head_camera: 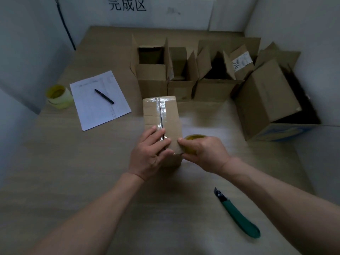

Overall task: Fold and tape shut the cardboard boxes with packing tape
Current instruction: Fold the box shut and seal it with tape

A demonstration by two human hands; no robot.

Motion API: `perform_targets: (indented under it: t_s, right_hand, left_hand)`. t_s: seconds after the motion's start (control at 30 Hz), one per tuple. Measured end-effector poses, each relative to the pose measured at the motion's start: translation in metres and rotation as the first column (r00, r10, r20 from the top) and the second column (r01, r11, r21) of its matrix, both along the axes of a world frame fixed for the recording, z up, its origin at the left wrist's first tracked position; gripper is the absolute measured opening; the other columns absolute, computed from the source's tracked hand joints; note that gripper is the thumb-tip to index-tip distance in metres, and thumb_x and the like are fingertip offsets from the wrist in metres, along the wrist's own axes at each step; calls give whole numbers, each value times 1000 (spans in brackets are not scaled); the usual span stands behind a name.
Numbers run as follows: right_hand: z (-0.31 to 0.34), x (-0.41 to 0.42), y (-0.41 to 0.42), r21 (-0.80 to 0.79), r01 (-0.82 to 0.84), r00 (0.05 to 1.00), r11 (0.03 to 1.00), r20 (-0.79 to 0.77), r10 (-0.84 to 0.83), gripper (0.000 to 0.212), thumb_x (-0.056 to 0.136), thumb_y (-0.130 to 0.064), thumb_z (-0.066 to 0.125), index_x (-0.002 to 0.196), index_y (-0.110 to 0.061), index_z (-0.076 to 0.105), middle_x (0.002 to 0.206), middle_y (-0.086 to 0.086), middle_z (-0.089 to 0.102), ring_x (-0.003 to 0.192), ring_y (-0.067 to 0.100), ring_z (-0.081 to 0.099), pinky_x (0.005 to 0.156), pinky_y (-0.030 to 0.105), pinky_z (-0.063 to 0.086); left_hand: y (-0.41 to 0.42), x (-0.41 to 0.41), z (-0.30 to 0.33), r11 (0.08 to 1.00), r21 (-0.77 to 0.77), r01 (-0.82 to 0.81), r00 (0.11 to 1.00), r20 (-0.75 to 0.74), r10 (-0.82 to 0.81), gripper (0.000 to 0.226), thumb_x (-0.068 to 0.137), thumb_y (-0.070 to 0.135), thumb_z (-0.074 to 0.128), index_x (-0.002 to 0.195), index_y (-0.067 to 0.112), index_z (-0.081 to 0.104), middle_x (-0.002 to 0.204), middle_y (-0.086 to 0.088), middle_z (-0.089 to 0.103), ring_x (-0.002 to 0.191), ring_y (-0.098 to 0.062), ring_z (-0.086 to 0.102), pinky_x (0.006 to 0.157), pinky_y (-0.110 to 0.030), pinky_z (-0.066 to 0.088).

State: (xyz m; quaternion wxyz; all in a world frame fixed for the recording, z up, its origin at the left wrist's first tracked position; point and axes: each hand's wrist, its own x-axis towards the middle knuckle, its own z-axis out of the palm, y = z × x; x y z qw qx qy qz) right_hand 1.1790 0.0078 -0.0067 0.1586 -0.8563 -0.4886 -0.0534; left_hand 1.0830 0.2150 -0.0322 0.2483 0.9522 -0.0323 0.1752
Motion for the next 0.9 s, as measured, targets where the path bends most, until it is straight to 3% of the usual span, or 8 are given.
perform_targets:
  t_s: [0.27, 0.4, 0.5, 0.53, 0.6, 0.7, 0.8, 0.9]
  right_hand:
    - [-3, -43, -14, 27, -79, 987, 997, -139, 82, 50, 76, -37, 81, 122, -18, 70, 94, 5, 77, 76, 26, 72, 64, 39, 59]
    - [-8, -42, -11, 59, -4, 978, 998, -210, 16, 51, 75, -36, 83, 122, -18, 70, 101, 5, 76, 83, 28, 73, 67, 42, 59]
    - [-10, -41, -11, 62, 39, 967, 997, -253, -22, 51, 78, -39, 80, 125, -22, 69, 106, 2, 75, 89, 29, 72, 71, 42, 58]
    - [-11, -41, -11, 69, 43, 967, 997, -253, -24, 51, 78, -39, 80, 125, -23, 69, 106, 2, 75, 89, 29, 71, 71, 42, 58]
    - [-11, -42, -10, 53, 49, 964, 997, -263, -33, 51, 79, -42, 78, 127, -25, 67, 108, 2, 75, 90, 29, 70, 73, 41, 57]
    - [-9, -43, -8, -21, 28, 967, 999, -252, -33, 50, 85, -51, 68, 131, -31, 62, 109, -2, 73, 90, 24, 68, 75, 38, 54]
    - [-3, -41, -6, -62, 39, 960, 997, -273, -55, 40, 87, -51, 65, 122, -32, 62, 100, -5, 73, 81, 18, 66, 73, 35, 53]
    - [5, -46, -13, -28, 93, 919, 995, -383, -97, 36, 85, -41, 61, 119, -30, 63, 86, -10, 68, 70, 9, 59, 75, 28, 50]
  left_hand:
    - [10, -47, -11, 977, 171, 127, 985, 96, -144, 59, 89, 62, 55, 115, 13, 72, 125, -15, 60, 115, -36, 51, 93, -47, 45]
    - [-6, -39, -17, 984, -169, -48, 984, 161, 76, 46, 93, 45, 54, 108, 6, 74, 125, -11, 62, 116, -31, 52, 100, -41, 42]
    - [-25, -37, -13, 837, -482, -258, 942, 66, 328, 43, 93, 39, 50, 110, 6, 72, 137, -9, 54, 129, -27, 47, 110, -35, 35]
    - [-25, -38, -12, 840, -460, -288, 940, 34, 341, 44, 92, 39, 48, 113, 8, 71, 141, -9, 51, 133, -29, 43, 111, -41, 35]
    - [-17, -42, -7, 962, -122, -244, 968, 23, 249, 51, 91, 47, 46, 126, 14, 65, 149, -11, 43, 141, -36, 33, 109, -58, 32]
    - [-5, -34, 10, 927, 361, 99, 995, -57, -84, 66, 88, 64, 39, 142, 25, 46, 157, -8, 31, 146, -37, 18, 108, -65, 24]
    - [-12, -14, 23, 846, 366, 387, 916, -257, -308, 77, 87, 61, 48, 149, 18, 33, 155, -5, 35, 147, -31, 21, 116, -54, 24]
    - [-19, 2, 29, 854, 294, 430, 887, -314, -339, 86, 81, 54, 62, 150, 16, 28, 144, -3, 44, 137, -23, 29, 115, -41, 27]
